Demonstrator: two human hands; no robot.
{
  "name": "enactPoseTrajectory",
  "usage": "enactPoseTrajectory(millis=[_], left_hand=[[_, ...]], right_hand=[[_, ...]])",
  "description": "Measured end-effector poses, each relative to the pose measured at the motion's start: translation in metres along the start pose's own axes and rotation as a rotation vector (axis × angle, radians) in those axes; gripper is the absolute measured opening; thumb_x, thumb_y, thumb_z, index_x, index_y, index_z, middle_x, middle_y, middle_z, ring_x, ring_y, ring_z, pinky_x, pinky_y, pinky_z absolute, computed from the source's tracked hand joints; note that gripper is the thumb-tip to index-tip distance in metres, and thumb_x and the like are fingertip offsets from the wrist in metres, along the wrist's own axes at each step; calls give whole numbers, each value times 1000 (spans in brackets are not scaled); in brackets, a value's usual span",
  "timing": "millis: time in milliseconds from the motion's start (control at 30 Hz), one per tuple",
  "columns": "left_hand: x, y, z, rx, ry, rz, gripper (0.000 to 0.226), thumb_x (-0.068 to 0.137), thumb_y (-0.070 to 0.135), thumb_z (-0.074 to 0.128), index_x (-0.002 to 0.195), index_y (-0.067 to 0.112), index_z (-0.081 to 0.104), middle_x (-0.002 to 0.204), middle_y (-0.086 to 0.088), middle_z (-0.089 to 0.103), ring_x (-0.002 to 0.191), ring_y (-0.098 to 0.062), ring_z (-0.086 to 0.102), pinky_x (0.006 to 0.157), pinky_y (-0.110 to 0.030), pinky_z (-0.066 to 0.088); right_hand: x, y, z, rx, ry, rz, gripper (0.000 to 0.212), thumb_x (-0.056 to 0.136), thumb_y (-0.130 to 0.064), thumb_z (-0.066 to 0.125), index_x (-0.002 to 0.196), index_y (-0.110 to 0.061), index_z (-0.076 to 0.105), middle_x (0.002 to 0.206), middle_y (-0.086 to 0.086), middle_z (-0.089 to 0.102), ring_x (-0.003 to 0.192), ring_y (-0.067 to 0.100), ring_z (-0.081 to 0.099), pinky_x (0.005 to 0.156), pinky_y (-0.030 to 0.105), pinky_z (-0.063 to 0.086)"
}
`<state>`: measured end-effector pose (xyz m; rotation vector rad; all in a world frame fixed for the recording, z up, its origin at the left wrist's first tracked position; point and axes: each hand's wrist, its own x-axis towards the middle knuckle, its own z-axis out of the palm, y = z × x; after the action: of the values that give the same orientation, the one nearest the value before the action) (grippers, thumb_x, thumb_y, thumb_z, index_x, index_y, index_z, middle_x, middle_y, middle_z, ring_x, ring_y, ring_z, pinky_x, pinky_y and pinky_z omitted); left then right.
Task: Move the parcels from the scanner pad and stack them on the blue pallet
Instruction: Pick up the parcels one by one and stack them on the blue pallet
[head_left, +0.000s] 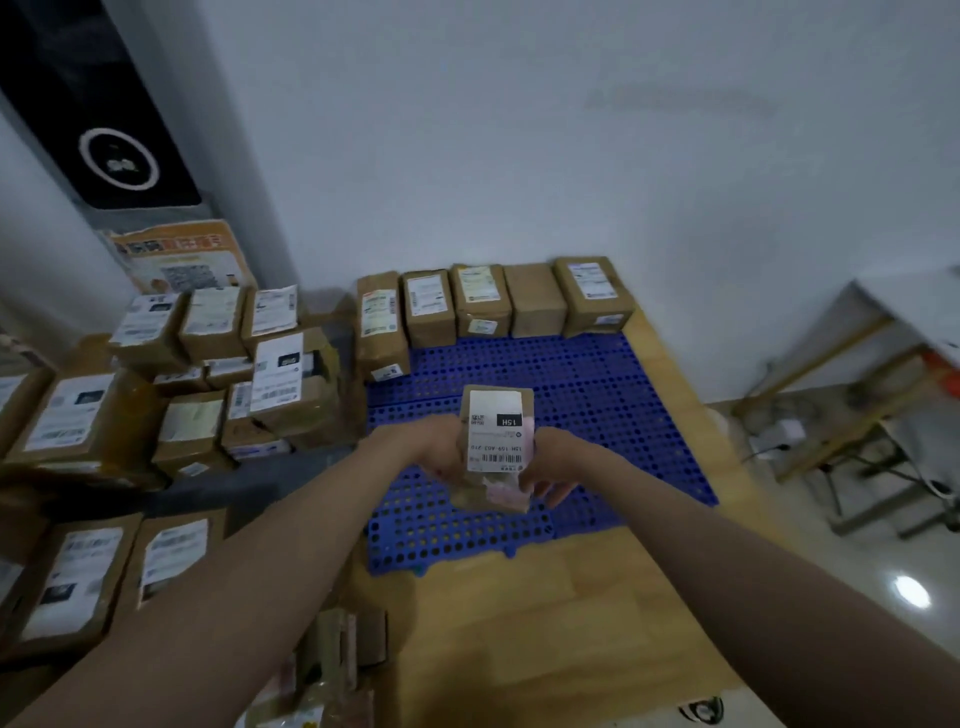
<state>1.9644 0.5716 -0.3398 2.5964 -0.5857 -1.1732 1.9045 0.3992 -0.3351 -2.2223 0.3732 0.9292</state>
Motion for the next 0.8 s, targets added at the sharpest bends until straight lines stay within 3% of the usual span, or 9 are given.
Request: enactPoseTrajectory(millis=[67,133,300,433,567,700,800], left_hand=[[15,17,0,-25,15,32,24,84,21,71,98,25,52,94,4,58,77,-12,60,61,-23,49],[30,34,1,-55,13,44,31,85,17,70,106,24,48,92,8,53,74,-8,58,52,-18,45],[72,75,4,-128,16,64,32,84,22,74,100,32,48,90,11,52,74,-5,56,45,-15,42],[108,108,7,-170,51,-10,57,81,32,76,125,16,42,90,7,49,76,-7,51,59,-24,43],[144,143,2,-199,86,-80,72,81,31,76,135,10,33,118,-6,53,100,-21,56,73,-31,45],[180,172,-3,-201,135,-110,77,83,26,75,140,6,28,125,-12,52,106,-26,57,84,-37,52],[207,189,-7,-200,146,-126,79,84,20,74,143,4,24,126,-14,51,105,-28,58,87,-40,54]], right_hand=[[3,15,-13,22,25,13,44,88,4,63,130,-1,52,121,22,63,102,30,68,70,35,60],[6,30,-27,25,50,22,43,87,3,64,128,-3,52,121,21,63,100,29,69,68,34,60],[22,71,-63,31,74,40,32,85,3,66,112,-8,53,116,19,65,94,27,70,66,35,61],[42,100,-100,8,89,28,40,82,4,68,115,-6,50,115,20,64,92,28,71,63,35,61],[67,123,-139,-41,99,0,36,79,8,69,97,-9,43,114,18,60,93,31,70,71,41,62],[98,147,-174,-76,97,-1,56,77,9,72,123,-3,41,122,17,51,94,33,69,69,41,61],[120,162,-197,-145,99,-16,61,74,9,73,127,-2,45,122,19,55,87,33,70,66,42,62]])
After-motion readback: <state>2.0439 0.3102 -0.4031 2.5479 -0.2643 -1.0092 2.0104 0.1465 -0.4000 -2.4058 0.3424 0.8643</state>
